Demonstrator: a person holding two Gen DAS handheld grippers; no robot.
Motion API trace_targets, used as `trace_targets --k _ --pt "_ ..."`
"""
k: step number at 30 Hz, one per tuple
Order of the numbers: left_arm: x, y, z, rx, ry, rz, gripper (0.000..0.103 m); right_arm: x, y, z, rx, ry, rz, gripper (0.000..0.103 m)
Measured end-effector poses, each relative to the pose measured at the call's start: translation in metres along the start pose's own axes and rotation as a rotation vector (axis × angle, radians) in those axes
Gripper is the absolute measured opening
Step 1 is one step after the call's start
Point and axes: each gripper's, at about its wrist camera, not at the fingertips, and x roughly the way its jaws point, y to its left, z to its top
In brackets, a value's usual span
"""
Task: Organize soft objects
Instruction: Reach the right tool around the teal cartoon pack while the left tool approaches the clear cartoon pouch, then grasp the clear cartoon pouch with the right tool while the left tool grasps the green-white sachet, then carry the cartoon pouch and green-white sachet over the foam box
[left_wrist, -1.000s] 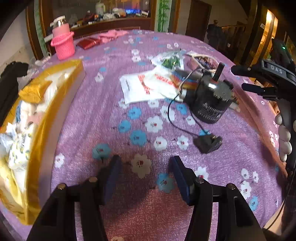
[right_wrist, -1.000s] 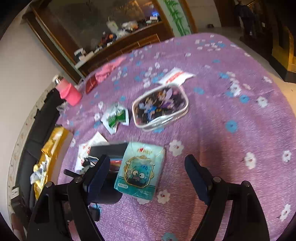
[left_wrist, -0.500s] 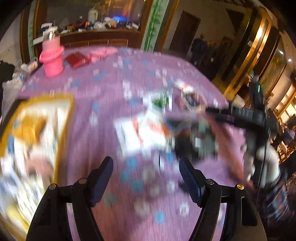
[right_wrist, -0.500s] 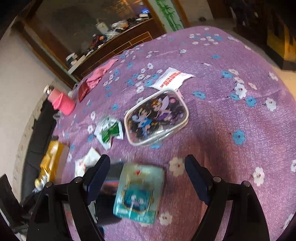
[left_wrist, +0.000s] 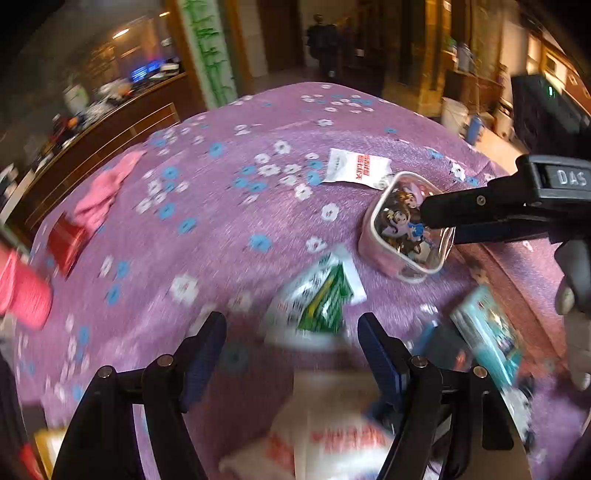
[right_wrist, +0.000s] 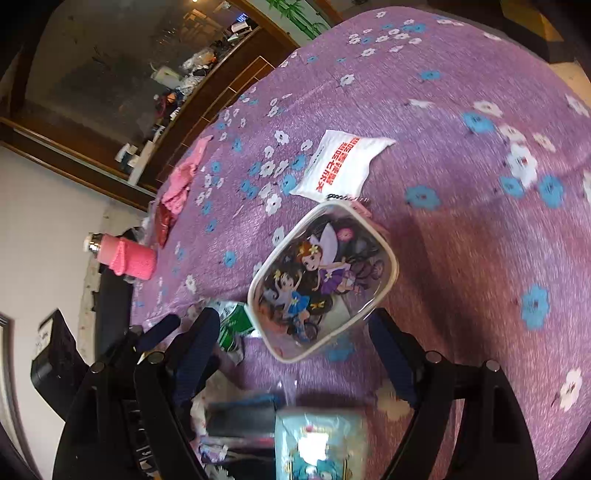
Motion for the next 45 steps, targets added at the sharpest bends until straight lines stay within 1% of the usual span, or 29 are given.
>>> trace_targets --k 2,4,7,8,11,12,13,14,15,16,19,21,24,28,31,36,41,45 --pt "0.012 -0.003 0.010 0.040 0.009 -0.020 0.077 0.005 0.004 0.005 -0.008 0.003 -0.030 0.082" --pt "0.023 -0.006 0.016 0.070 0.022 -0.018 0.077 0.010 0.005 0.011 -0.016 0.004 -0.061 0.082" --pt "0.045 -0.013 0.018 0.108 0.069 -0.028 0.077 0.018 0.009 0.017 -0.027 0.008 -0.112 0.082" --pt "0.046 -0.014 0.018 0.096 0.050 -0.038 0.077 0.022 0.012 0.019 -0.039 0.012 -0.137 0.082" --pt "0.048 -0.015 0.019 0.069 0.045 -0.039 0.077 0.033 0.024 0.023 -0.100 0.025 -0.209 0.083" --pt "0.047 -0.015 0.019 0.057 0.048 -0.036 0.074 0.037 0.028 0.023 -0.117 0.026 -0.227 0.084" --pt "0.047 -0.015 0.019 0.047 0.054 -0.035 0.068 0.041 0.031 0.024 -0.131 0.031 -0.244 0.088" --pt "0.045 -0.014 0.018 0.029 0.063 -0.042 0.051 0.044 0.034 0.025 -0.145 0.036 -0.260 0.091" --pt "0.045 -0.013 0.018 0.009 0.069 -0.064 0.044 0.048 0.037 0.025 -0.162 0.043 -0.280 0.092" --pt "0.044 -0.011 0.019 -0.007 0.067 -0.068 0.043 0.053 0.041 0.025 -0.183 0.052 -0.303 0.095" --pt "0.038 -0.010 0.017 -0.044 0.066 -0.082 0.041 0.059 0.047 0.025 -0.218 0.064 -0.337 0.096" --pt "0.036 -0.013 0.013 -0.039 0.066 -0.071 0.039 0.055 0.044 0.025 -0.220 0.062 -0.328 0.085" --pt "0.030 -0.015 0.008 -0.038 0.060 -0.079 0.038 0.039 0.034 0.024 -0.182 0.042 -0.287 0.086" --pt "0.009 -0.014 0.007 -0.073 0.014 -0.097 0.038 0.013 0.028 0.018 -0.173 -0.010 -0.254 0.085" --pt "-0.003 -0.012 0.007 -0.097 -0.008 -0.097 0.038 -0.006 0.029 0.013 -0.176 -0.035 -0.237 0.085" --pt "-0.031 -0.010 -0.004 -0.129 -0.044 -0.071 0.038 -0.035 0.034 -0.002 -0.190 -0.074 -0.217 0.085" --pt "-0.073 -0.009 -0.017 -0.158 -0.108 -0.054 0.038 -0.061 0.043 -0.022 -0.212 -0.096 -0.180 0.085" --pt "-0.110 -0.006 -0.032 -0.201 -0.171 -0.068 0.038 -0.080 0.056 -0.041 -0.239 -0.109 -0.142 0.085"
